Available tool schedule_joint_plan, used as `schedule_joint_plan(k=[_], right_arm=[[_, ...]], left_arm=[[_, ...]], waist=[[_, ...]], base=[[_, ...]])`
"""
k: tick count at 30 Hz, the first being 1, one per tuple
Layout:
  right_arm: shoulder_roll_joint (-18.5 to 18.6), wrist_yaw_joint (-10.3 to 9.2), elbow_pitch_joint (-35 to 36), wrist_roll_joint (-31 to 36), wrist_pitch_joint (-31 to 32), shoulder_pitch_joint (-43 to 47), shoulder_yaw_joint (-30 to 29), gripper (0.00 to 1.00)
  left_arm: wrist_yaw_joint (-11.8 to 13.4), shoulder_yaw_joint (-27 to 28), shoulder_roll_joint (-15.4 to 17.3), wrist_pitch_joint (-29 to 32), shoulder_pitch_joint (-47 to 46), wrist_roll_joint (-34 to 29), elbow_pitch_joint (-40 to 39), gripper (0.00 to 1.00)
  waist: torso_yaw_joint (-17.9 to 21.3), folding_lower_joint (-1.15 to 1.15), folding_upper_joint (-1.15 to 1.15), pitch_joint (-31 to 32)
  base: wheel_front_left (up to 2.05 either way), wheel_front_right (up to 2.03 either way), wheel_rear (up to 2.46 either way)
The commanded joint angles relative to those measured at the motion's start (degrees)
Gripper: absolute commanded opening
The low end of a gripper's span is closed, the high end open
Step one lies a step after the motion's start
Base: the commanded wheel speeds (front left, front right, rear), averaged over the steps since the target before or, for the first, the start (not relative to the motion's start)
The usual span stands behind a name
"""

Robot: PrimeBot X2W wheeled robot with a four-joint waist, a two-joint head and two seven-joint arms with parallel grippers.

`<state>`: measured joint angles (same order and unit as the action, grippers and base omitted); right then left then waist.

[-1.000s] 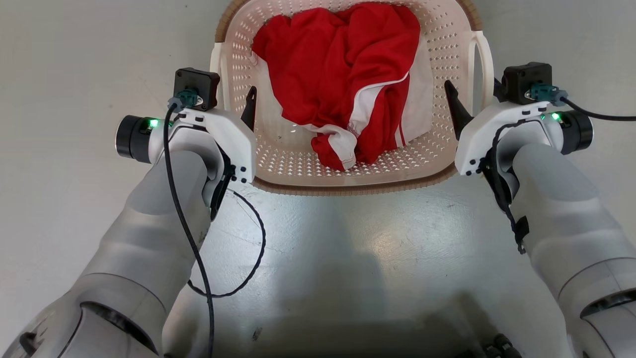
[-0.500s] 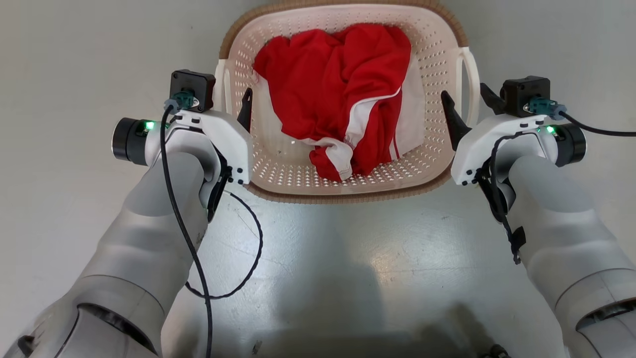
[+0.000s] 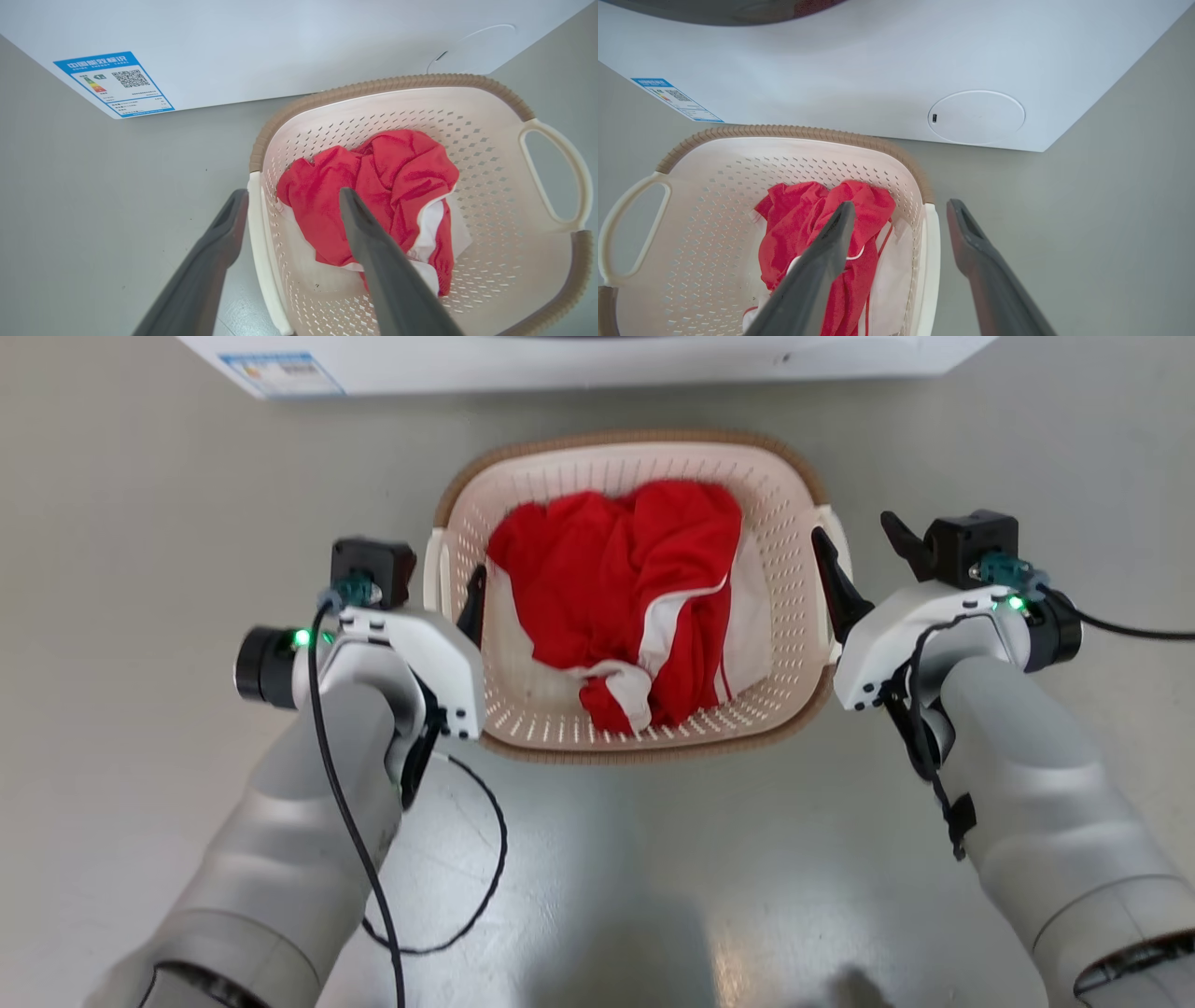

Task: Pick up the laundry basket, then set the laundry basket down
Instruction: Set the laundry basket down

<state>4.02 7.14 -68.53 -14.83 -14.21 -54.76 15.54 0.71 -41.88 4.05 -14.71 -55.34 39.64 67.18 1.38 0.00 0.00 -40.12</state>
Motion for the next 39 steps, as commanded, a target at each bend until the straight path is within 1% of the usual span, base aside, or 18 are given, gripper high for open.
schedule_joint_plan(k=[1, 8, 15, 24, 31, 39], right_arm=[[-1.1, 0.35, 2.3, 1.2, -0.8, 3.8, -0.3, 1.0], [-1.1, 0.35, 9.1, 6.5, -0.8, 11.0, -5.2, 1.0], [-1.1, 0.35, 13.4, 10.0, -0.8, 18.1, -8.3, 1.0], [-1.1, 0.35, 18.0, 13.1, -0.8, 22.9, -11.7, 1.0], [-1.1, 0.35, 20.7, 14.6, -0.8, 27.2, -12.9, 1.0], [-1.1, 0.35, 26.0, 15.1, -0.8, 31.7, -13.0, 1.0]], left_arm=[[-0.2, 1.6, 1.7, -0.3, 2.5, -0.6, -1.2, 1.0], [-0.4, 5.3, 1.6, -0.3, 8.3, -1.5, -4.4, 1.0], [-0.2, 9.6, 1.4, -0.3, 14.7, -3.2, -7.9, 1.0], [0.0, 14.8, 1.6, -0.3, 20.5, -6.6, -12.4, 1.0], [0.5, 19.3, 1.8, -0.3, 25.8, -9.7, -15.6, 1.0], [-0.5, 26.0, 1.6, -0.3, 33.6, -11.9, -22.0, 1.0]], waist=[[0.2, 0.0, 0.0, 3.5], [0.0, 0.0, 0.0, 11.2], [-0.5, 0.0, 0.0, 18.6], [-0.7, 0.0, 0.0, 24.4], [-0.6, 0.0, 0.0, 29.5], [0.1, 0.0, 0.0, 34.0]], base=[[0.0, 0.0, 0.0], [0.0, 0.0, 0.0], [0.0, 0.0, 0.0], [0.0, 0.0, 0.0], [0.0, 0.0, 0.0], [0.0, 0.0, 0.0]])
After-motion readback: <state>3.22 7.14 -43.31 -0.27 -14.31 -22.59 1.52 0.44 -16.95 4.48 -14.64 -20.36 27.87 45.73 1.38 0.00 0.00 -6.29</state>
